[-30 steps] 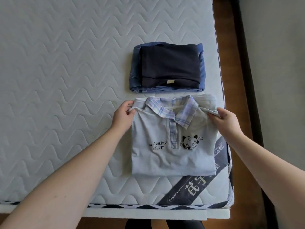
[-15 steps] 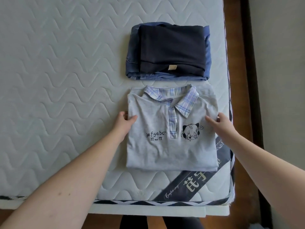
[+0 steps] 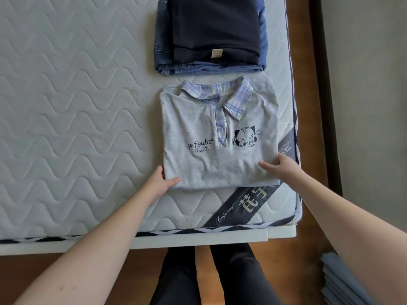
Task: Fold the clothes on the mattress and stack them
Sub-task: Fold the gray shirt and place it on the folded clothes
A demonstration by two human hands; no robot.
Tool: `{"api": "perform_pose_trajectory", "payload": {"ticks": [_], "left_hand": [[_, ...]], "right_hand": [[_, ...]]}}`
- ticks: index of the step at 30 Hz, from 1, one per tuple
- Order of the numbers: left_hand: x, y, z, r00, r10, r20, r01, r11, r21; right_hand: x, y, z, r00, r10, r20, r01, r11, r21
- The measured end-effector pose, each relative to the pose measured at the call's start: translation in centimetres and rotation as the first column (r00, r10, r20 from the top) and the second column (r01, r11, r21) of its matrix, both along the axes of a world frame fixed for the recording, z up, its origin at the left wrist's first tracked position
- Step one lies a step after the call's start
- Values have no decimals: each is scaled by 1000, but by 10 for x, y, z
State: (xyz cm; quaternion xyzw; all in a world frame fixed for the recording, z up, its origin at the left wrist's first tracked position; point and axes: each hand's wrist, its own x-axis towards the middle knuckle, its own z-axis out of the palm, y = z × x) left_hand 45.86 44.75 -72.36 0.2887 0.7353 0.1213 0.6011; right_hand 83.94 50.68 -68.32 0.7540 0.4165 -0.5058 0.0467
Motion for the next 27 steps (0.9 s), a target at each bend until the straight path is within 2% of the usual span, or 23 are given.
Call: {"api": "perform_pose_trajectory", "payload": {"ticks": [3, 5, 8, 14, 16, 19, 21, 27], "left_hand": [[0, -12, -1, 1000, 14, 17, -14, 1000, 26], [-1, -16, -1, 999, -16, -47, 20, 996, 83], [1, -22, 3, 994, 42, -102, -28, 990, 139], [6, -37, 2, 970, 122, -211, -98, 988, 121], [7, -38, 1, 958, 39, -286, -19, 997, 74], [3, -35, 4, 877, -121, -465, 149, 989, 25], [2, -27, 8, 843, -109, -527, 163, 985, 58], [-6, 33, 7, 906, -34, -421, 142, 963, 228]], "right_hand": [[0, -19, 0, 998, 39, 42, -38, 999, -25], [3, -26, 1, 999, -29, 27, 28, 999, 39], [9, -37, 0, 993, -106, 50, 98, 984, 149], [10, -59, -10, 979, -167, 117, 148, 977, 154], [8, -57, -10, 970, -204, 129, 181, 968, 171], [4, -52, -5, 962, -241, 129, 215, 959, 187], [2, -44, 0, 965, -244, 100, 218, 952, 214], [-5, 1, 6, 963, -270, -13, 262, 919, 294]]}}
